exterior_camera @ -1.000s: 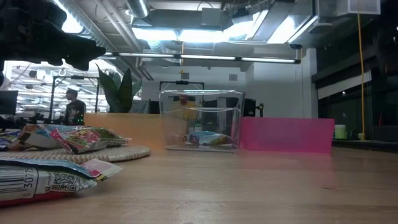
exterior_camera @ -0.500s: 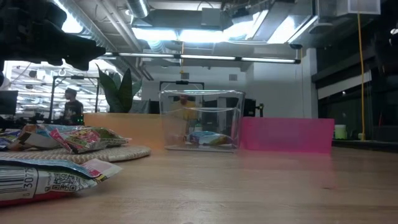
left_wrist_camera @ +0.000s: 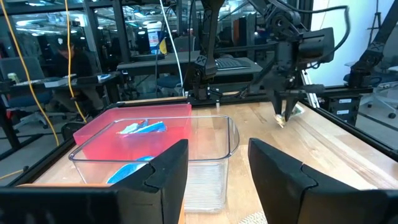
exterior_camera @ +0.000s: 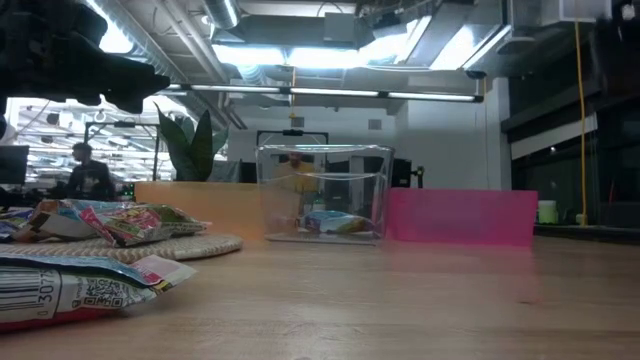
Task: Pick and place Granola Bars by type
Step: Put the bottom right yellow granola bar into the orange bin, then put the top red granola bar into the red bin
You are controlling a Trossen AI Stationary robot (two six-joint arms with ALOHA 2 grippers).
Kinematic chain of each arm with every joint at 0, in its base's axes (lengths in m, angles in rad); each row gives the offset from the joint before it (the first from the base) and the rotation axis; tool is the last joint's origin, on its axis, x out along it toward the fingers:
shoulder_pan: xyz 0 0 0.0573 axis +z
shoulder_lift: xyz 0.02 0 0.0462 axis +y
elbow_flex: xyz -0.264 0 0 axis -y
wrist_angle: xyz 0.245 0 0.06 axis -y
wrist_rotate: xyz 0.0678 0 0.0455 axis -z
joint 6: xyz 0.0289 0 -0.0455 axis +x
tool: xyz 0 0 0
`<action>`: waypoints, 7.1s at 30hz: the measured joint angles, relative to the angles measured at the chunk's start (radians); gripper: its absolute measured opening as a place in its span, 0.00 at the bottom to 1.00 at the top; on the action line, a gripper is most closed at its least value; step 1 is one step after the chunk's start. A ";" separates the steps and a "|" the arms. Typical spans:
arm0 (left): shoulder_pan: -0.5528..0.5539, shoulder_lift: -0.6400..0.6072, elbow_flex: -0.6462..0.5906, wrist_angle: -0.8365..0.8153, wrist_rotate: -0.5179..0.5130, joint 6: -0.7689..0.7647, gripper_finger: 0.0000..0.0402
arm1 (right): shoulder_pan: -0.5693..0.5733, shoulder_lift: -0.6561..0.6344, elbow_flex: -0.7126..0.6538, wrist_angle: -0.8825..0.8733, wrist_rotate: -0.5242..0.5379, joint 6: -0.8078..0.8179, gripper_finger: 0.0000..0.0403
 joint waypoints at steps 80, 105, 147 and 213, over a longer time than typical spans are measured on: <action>-0.021 0.748 0.213 0.584 -0.101 -0.051 0.74 | -0.803 -0.068 0.328 0.944 -0.409 -1.819 0.22; -0.106 1.156 0.549 0.591 -0.160 0.053 0.71 | -0.805 -0.068 0.328 0.943 -0.428 -1.821 0.22; -0.075 0.922 0.540 0.080 -0.533 0.107 0.06 | -0.833 -0.639 -0.290 1.062 -0.267 -1.767 0.22; 0.288 1.191 0.416 0.144 -0.443 0.025 0.55 | -0.822 -1.083 -0.620 1.088 -0.177 -1.836 0.22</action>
